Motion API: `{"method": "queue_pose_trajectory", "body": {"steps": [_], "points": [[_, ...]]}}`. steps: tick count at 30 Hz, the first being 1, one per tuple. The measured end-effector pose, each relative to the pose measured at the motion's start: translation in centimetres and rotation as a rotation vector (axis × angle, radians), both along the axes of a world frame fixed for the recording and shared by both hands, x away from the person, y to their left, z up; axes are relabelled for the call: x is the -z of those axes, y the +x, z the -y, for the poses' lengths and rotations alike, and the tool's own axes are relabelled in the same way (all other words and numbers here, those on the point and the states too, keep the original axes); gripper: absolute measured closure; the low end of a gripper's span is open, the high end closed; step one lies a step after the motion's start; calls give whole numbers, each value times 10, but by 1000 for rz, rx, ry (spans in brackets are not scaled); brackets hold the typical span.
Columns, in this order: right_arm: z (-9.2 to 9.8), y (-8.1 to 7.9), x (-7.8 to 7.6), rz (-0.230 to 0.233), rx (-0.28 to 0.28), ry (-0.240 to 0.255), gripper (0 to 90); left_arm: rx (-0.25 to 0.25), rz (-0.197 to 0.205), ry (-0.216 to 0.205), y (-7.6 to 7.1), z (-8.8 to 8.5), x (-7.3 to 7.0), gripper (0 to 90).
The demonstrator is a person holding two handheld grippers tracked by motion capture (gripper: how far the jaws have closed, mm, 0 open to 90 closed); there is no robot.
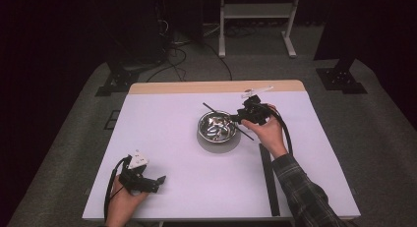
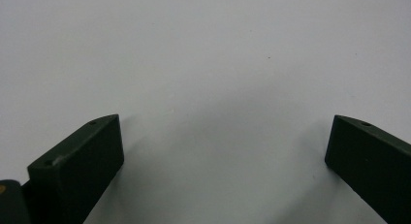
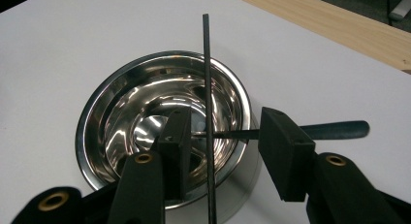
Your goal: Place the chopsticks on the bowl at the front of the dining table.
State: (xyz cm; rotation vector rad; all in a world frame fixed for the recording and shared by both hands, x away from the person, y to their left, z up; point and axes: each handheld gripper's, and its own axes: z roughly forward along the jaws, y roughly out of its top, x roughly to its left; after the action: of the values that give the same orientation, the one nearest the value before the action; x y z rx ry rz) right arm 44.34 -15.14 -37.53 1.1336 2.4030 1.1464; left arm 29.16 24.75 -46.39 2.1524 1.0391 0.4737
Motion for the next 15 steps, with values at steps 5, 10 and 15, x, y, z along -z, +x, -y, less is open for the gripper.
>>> {"method": "queue_pose_trajectory", "body": {"steps": [5, 10, 15], "points": [[6, -5, -1, 0, 8, -3, 531, 1, 0, 1, 0, 0, 0, 0], [14, -10, -1, 7, 17, -5, 514, 0, 0, 1, 0, 0, 0, 0], [20, -14, 1, 8, 27, -8, 503, 0, 1, 1, 0, 0, 0, 0]]}}
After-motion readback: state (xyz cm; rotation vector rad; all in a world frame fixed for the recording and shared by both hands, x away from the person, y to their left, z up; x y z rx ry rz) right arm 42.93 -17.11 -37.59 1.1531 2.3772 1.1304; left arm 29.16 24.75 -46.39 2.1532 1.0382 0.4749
